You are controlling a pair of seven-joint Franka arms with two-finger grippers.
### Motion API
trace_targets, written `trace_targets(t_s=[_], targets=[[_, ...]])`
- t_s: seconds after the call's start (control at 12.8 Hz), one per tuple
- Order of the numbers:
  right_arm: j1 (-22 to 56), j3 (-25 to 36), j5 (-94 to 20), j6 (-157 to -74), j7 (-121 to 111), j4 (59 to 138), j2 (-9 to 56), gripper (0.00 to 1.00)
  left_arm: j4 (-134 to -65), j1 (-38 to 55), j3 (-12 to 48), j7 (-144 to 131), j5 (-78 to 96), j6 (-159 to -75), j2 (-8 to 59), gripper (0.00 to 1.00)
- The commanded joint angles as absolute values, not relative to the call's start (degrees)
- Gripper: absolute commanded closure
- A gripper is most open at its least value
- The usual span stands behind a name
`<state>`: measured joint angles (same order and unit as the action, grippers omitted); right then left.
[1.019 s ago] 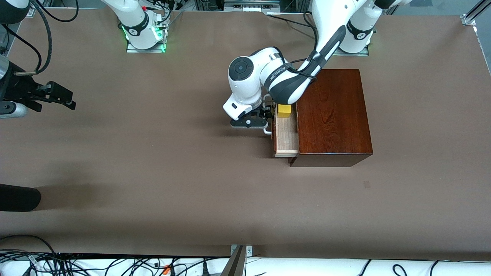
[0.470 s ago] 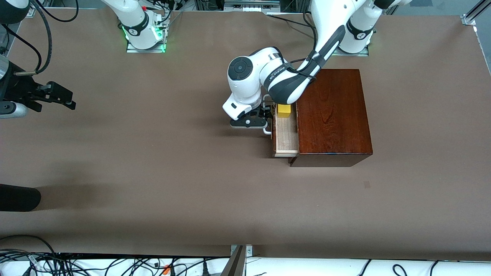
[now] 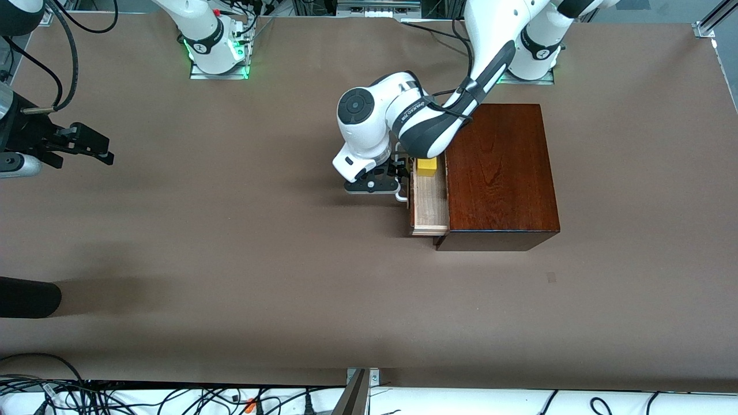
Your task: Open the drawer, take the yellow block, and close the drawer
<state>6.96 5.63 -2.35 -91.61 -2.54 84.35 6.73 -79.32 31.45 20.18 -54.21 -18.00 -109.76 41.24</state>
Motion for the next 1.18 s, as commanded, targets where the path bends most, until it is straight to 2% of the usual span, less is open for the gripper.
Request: trace_targets(t_s=[0.0, 0.71, 1.1], targets=[[6.7, 5.4, -2.3, -92.1, -2.5, 84.9, 6.2, 0.0, -73.8, 33.7, 21.9, -56.0, -15.2, -107.6, 44.0, 0.0], [6.7, 5.4, -2.3, -92.1, -2.5, 84.9, 6.2, 0.0, -71.6, 35.3, 22.1, -55.7, -18.7, -100.7, 43.2, 0.0], [6.7, 5.4, -2.4, -92.1, -2.5, 84.9, 6.2, 0.0, -67.6, 33.0, 21.9, -49.7, -18.5, -89.5, 37.6, 0.0]])
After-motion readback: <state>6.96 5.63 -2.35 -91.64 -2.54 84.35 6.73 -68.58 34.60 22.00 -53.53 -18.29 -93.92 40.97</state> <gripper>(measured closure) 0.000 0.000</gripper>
